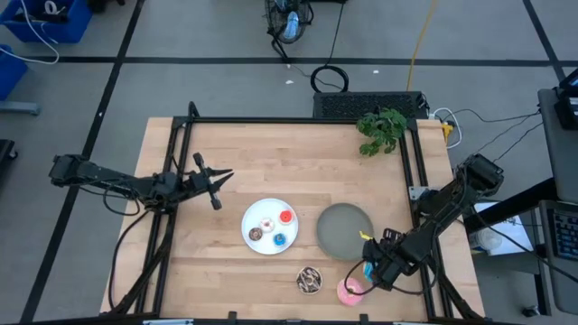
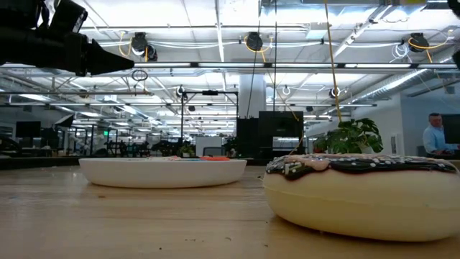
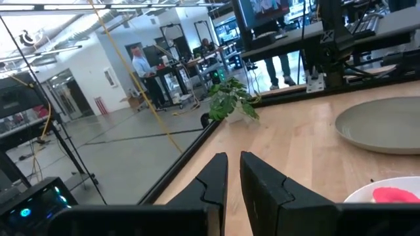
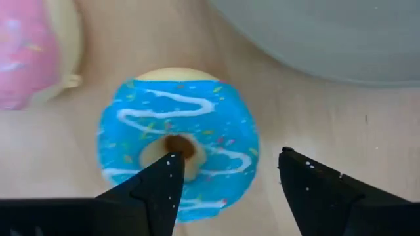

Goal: Pick & Place donuts
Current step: Put the large blue donut on the gray plate

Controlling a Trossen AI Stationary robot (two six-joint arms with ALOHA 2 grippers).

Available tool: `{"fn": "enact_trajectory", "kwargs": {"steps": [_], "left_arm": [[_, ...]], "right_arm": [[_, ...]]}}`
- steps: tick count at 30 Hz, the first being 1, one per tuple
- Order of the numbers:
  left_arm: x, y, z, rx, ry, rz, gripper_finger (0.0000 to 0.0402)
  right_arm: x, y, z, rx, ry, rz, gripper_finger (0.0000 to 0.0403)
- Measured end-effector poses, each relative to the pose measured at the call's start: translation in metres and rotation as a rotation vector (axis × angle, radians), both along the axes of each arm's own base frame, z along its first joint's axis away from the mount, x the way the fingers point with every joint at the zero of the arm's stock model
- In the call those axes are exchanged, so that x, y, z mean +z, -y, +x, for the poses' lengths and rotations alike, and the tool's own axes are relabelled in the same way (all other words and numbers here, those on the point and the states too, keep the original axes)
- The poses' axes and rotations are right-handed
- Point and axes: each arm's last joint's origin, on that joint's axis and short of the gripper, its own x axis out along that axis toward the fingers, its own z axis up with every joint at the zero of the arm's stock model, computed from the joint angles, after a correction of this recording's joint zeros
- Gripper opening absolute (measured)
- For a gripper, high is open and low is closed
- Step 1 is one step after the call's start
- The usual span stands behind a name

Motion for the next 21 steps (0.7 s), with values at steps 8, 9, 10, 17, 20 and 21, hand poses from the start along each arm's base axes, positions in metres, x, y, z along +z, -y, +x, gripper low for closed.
{"fn": "enact_trajectory", "kwargs": {"steps": [8,9,10,17,20,21], "left_arm": [[-0.002,0.0,0.0,-0.001,-0.017,-0.016,0.0049],[-0.002,0.0,0.0,-0.001,-0.017,-0.016,0.0049],[-0.002,0.0,0.0,-0.001,-0.017,-0.016,0.0049],[-0.002,0.0,0.0,-0.001,-0.017,-0.016,0.0049],[-0.003,0.0,0.0,-0.001,-0.02,-0.016,0.0049],[-0.003,0.0,0.0,-0.001,-0.019,-0.02,0.0049]], "right_arm": [[-0.028,0.009,-0.008,-0.028,0.033,0.042,0.0211],[-0.029,0.01,-0.009,-0.047,0.028,0.039,0.0205],[-0.03,0.01,-0.01,-0.065,0.023,0.037,0.0196],[-0.02,0.013,-0.013,-0.071,0.017,0.083,0.0071],[-0.008,0.016,-0.017,-0.062,0.02,0.127,0.0016],[-0.004,0.017,-0.017,-0.06,0.039,0.145,0.0013]]}}
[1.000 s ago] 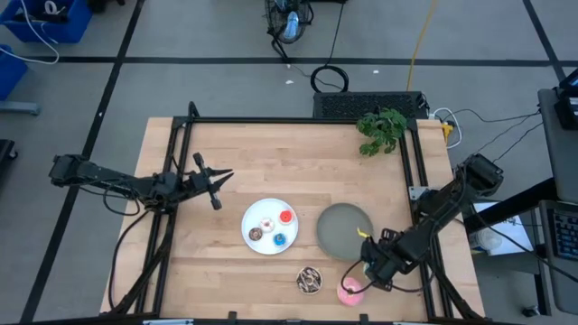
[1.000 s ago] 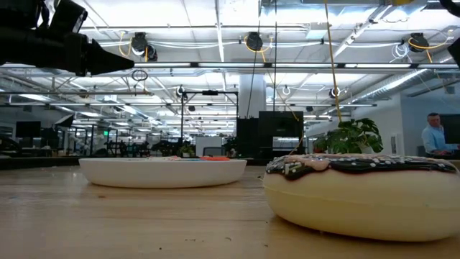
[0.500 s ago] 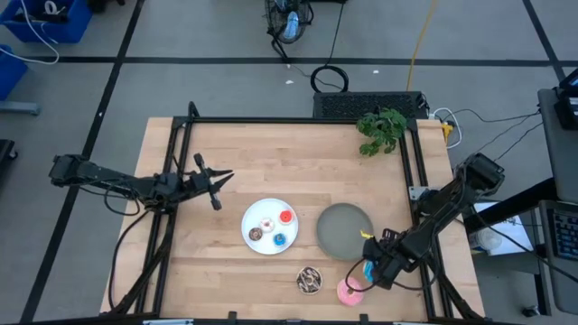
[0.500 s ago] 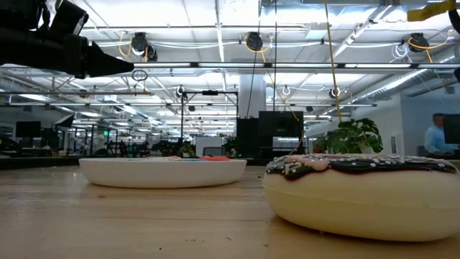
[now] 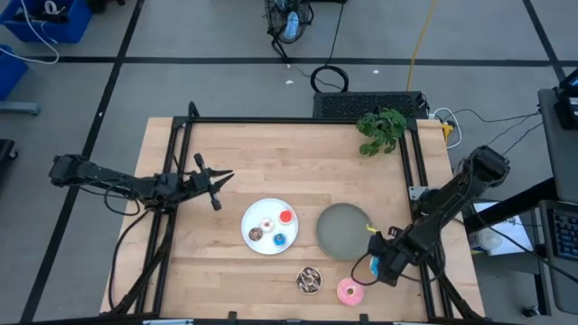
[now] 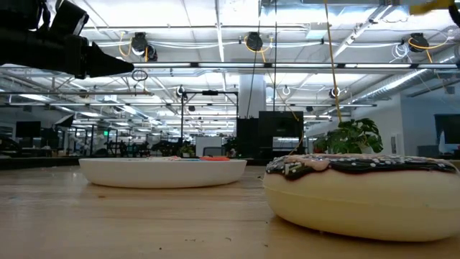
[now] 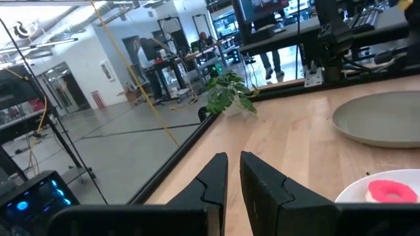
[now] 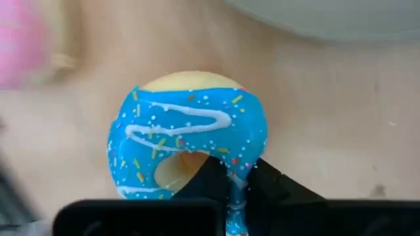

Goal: Pick & Place donuts
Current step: Put the large blue donut on the gray plate

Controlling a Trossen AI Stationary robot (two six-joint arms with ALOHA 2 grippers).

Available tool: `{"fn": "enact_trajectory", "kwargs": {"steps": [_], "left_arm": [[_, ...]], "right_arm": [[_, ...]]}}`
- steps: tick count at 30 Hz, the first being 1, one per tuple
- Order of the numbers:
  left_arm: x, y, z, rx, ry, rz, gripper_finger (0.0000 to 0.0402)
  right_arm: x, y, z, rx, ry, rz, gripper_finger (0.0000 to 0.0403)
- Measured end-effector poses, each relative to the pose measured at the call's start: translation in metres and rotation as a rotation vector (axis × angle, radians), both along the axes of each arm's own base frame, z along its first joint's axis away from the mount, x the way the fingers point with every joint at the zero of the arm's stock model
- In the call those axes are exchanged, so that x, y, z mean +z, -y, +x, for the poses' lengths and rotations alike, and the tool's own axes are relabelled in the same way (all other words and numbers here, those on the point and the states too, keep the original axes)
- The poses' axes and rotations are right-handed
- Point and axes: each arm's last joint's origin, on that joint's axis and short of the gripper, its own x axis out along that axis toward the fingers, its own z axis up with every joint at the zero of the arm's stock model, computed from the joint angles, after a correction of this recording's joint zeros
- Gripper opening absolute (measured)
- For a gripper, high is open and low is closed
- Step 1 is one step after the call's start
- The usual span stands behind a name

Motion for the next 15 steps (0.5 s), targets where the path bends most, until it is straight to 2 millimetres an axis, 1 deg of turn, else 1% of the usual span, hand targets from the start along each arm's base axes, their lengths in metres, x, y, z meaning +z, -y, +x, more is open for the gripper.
{"fn": "enact_trajectory", "kwargs": {"steps": [4,9,13,15], "left_arm": [[0.0,0.0,0.0,-0.001,0.009,-0.022,0.0049],[0.0,0.0,0.0,-0.001,0.01,-0.024,0.0049],[0.0,0.0,0.0,-0.001,0.009,-0.021,0.0049],[0.0,0.0,0.0,-0.001,0.009,-0.021,0.0049]], "right_arm": [[0.018,0.005,-0.002,-0.02,0.083,0.04,0.0021],[0.036,0.016,-0.002,-0.032,0.175,0.087,0.0007],[0.046,0.034,0.007,-0.036,0.237,0.086,0.0008],[0.05,0.046,0.014,-0.031,0.296,0.038,0.0008]]}}
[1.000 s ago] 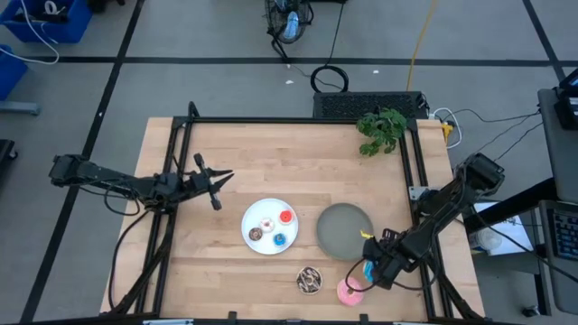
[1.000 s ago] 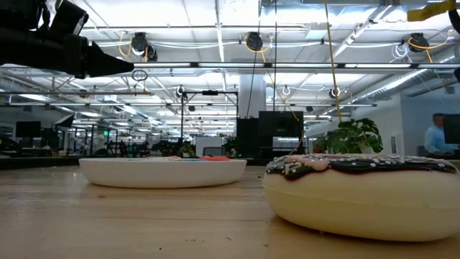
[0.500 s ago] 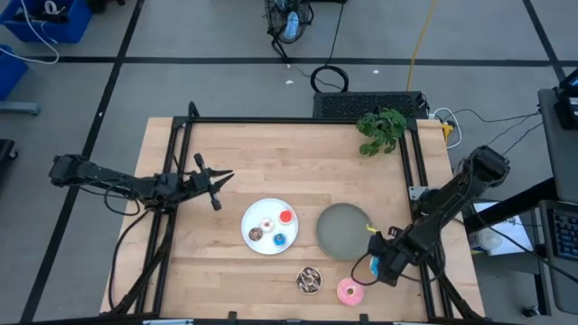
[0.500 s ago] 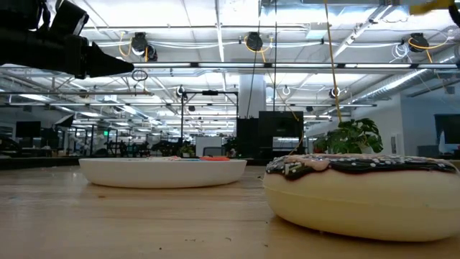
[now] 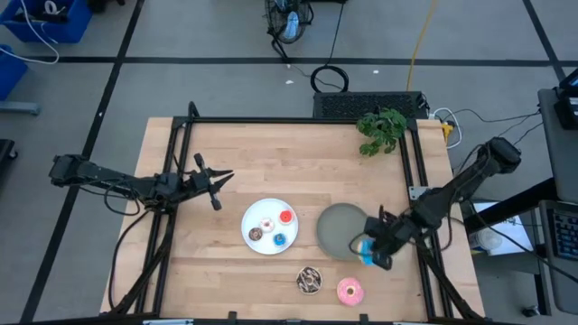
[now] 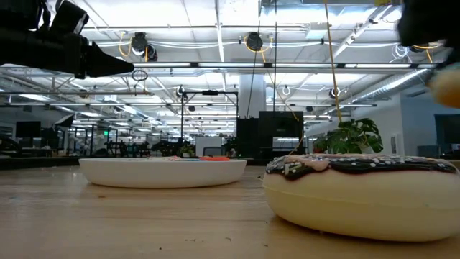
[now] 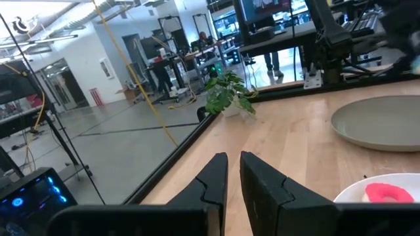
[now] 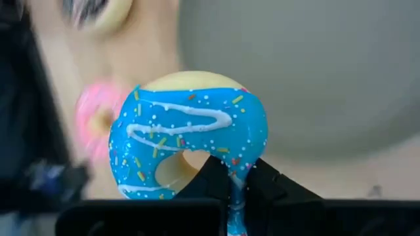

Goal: Pick & Place donuts
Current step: Put the large blue donut on the gray plate

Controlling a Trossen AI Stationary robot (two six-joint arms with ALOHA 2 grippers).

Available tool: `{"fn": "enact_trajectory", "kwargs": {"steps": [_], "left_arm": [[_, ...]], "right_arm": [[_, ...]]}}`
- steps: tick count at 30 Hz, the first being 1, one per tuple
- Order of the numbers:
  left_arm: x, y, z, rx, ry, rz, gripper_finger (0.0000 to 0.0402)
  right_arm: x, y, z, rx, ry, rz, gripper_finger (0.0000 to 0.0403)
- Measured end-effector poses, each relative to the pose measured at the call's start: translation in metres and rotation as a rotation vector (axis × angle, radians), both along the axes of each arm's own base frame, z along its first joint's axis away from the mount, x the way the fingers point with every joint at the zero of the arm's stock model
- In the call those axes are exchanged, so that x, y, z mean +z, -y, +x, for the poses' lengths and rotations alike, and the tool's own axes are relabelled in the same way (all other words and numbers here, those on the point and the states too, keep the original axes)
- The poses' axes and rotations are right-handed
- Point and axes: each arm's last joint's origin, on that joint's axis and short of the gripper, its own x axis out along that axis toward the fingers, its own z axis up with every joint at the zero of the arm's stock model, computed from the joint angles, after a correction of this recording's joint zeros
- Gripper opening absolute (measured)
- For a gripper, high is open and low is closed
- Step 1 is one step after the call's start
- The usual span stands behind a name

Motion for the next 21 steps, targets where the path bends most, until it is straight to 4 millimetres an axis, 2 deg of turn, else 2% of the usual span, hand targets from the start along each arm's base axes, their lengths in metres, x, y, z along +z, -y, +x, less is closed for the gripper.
{"fn": "enact_trajectory", "kwargs": {"steps": [4,11,17,21], "left_arm": [[0.0,0.0,0.0,0.0,0.0,0.0,0.0049],[0.0,0.0,0.0,0.0,-0.004,0.01,0.0049],[0.0,0.0,0.0,0.001,-0.011,0.024,0.0049],[0.0,0.0,0.0,0.001,-0.014,0.025,0.0049]], "right_arm": [[0.001,0.03,0.017,-0.057,0.081,-0.152,0.0008],[-0.013,0.072,0.038,-0.154,-0.036,-0.17,0.0008],[-0.034,0.087,0.052,-0.163,-0.177,-0.116,0.0008],[-0.035,0.089,0.064,-0.141,-0.195,-0.131,0.0008]]}}
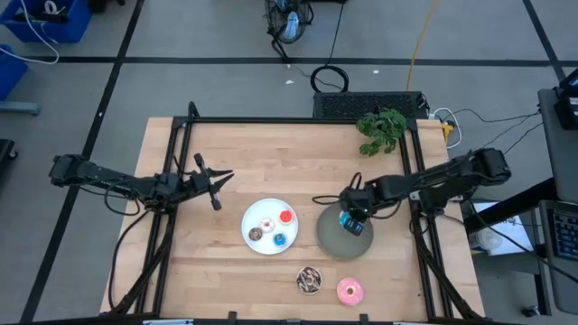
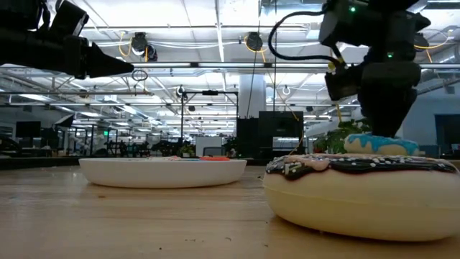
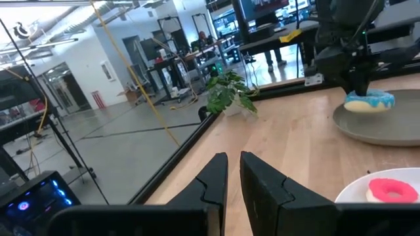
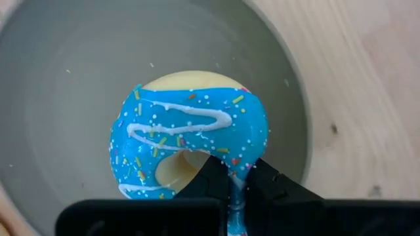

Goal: Pick & Place donuts
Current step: Put the large blue donut on the gray plate

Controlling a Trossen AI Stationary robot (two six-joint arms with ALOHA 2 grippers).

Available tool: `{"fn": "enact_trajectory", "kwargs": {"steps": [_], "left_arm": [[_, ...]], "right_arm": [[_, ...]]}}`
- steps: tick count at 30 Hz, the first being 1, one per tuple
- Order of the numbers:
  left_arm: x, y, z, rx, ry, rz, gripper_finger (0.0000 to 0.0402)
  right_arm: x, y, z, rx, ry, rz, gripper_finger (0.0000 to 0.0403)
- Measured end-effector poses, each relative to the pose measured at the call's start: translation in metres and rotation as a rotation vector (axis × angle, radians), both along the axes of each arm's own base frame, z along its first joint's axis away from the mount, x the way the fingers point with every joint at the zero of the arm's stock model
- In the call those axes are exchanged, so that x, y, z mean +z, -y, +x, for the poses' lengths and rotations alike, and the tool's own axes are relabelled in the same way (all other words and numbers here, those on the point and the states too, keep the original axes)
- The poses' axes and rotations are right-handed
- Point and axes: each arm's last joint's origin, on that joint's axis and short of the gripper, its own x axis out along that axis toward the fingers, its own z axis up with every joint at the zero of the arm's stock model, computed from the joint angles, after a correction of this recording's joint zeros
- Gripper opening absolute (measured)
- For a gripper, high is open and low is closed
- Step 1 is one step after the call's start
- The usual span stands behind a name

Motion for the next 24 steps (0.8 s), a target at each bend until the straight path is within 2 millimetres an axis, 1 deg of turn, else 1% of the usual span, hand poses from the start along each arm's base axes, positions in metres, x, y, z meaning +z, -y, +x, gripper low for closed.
{"fn": "enact_trajectory", "kwargs": {"steps": [3,9,11,17,21,24], "left_arm": [[0.0,0.0,0.0,0.0,-0.005,0.001,0.0049],[0.0,0.0,0.0,0.0,-0.004,0.0,0.0049],[0.0,0.0,0.0,0.0,-0.005,0.0,0.0049],[-0.003,0.0,0.0,0.0,-0.026,0.001,0.0049],[-0.004,0.0,0.0,0.0,-0.04,-0.004,0.0049],[-0.004,0.0,0.0,0.0,-0.039,-0.004,0.0049]], "right_arm": [[0.006,-0.001,0.007,0.012,-0.024,-0.009,0.0008],[0.03,-0.003,0.027,0.032,-0.09,-0.019,0.0008],[0.032,-0.004,0.033,0.048,-0.098,-0.023,0.0008],[0.025,0.0,0.044,0.112,-0.087,-0.038,0.0008],[0.02,0.004,0.047,0.101,-0.103,-0.038,0.0008],[0.015,0.005,0.045,0.101,-0.108,-0.037,0.0008]]}}
